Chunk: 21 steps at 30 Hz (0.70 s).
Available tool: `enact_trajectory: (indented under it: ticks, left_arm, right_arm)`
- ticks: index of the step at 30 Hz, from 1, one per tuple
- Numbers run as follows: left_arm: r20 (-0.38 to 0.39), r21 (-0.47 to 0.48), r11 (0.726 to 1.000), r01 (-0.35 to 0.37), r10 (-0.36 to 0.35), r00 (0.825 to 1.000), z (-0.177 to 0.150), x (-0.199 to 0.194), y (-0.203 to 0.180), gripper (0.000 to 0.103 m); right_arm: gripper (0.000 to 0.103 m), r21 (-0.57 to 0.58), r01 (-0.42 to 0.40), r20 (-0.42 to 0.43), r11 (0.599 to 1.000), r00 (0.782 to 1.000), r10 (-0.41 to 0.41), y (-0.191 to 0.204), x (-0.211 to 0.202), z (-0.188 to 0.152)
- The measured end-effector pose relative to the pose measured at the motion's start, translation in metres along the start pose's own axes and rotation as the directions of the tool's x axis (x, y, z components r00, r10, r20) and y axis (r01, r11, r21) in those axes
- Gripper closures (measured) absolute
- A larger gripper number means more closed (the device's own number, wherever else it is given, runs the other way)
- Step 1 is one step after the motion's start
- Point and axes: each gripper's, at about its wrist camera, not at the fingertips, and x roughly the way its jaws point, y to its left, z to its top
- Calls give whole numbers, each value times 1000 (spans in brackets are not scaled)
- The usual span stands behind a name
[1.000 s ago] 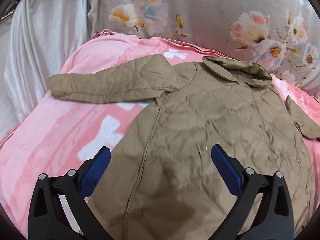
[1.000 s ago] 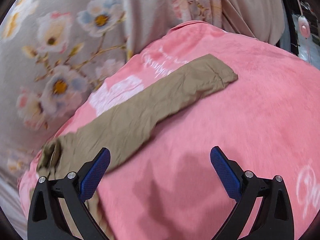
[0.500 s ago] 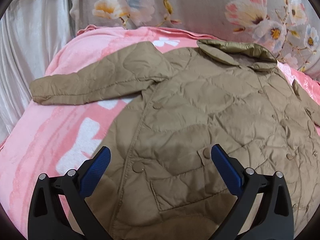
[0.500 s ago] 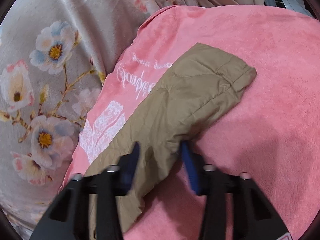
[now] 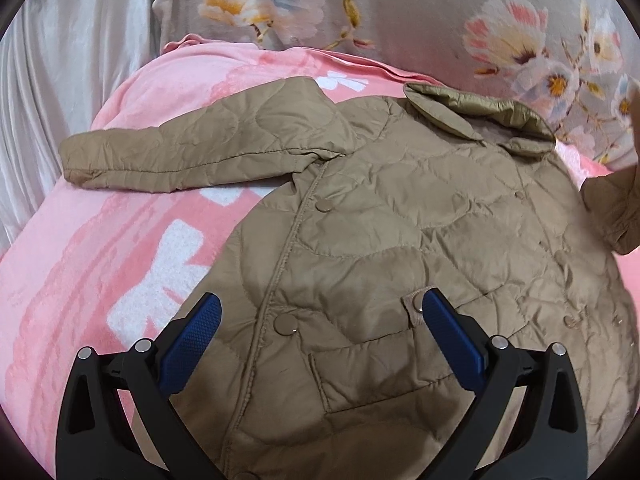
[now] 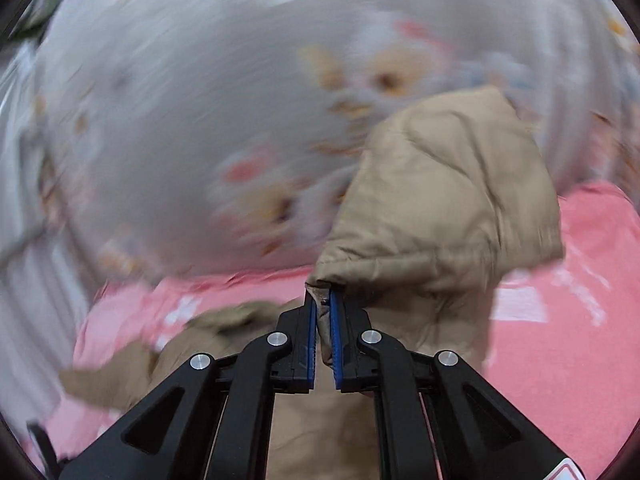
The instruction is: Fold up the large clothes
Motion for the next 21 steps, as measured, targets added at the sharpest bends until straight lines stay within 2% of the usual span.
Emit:
enact_trajectory:
  ticks: [3,5,7,9,10,11,12,15,17,19,21]
  left_arm:
    - [3,-24,1000,8,-8,1000,3,-4,11,5]
    - [5,-36,999,7,-7,1000,6,-7,19,5]
    - [4,-50,999,8,-8,1000,9,-8,28,5]
    - [-3,-71,997,28,-28,1000,12,-8,38,5]
    - [-9,-82,995,50,-51,999,15,-8,42,5]
    - [-20,-88,994,69,-71,997,17,-8,45,5]
    - [-23,-101,989,104,-107,994,20,-9,48,5]
    - [-35,-159,959,233,-241,970,30,-9,52,5]
    - [-39,-197,930,311,-324,945,39,-8,48,5]
    - [-49,-227,900,373,-393,918,48,-3,39,5]
    - [-70,-259,875,410,-441,895,54,5,29,5]
  right_arm:
    - [96,-100,-137,-121,985,985,125,72,27,-26]
    - [96,-145,-203,-203,968,964,172,111,42,-53]
    - [95,-201,-236,-286,951,942,174,142,58,-84]
    - [88,-226,-260,-368,939,915,165,162,72,-116]
    - [86,-224,-276,-421,935,893,163,170,80,-134]
    - [77,-217,-284,-457,934,875,160,174,85,-148]
    - [67,-211,-285,-469,935,868,159,173,88,-155]
    - [53,-174,-307,-466,936,863,196,168,73,-168]
    - [49,-149,-310,-448,939,868,215,156,63,-164]
    - [47,-129,-283,-424,950,882,205,143,53,-153]
    - [47,-108,-265,-414,958,888,199,131,46,-145]
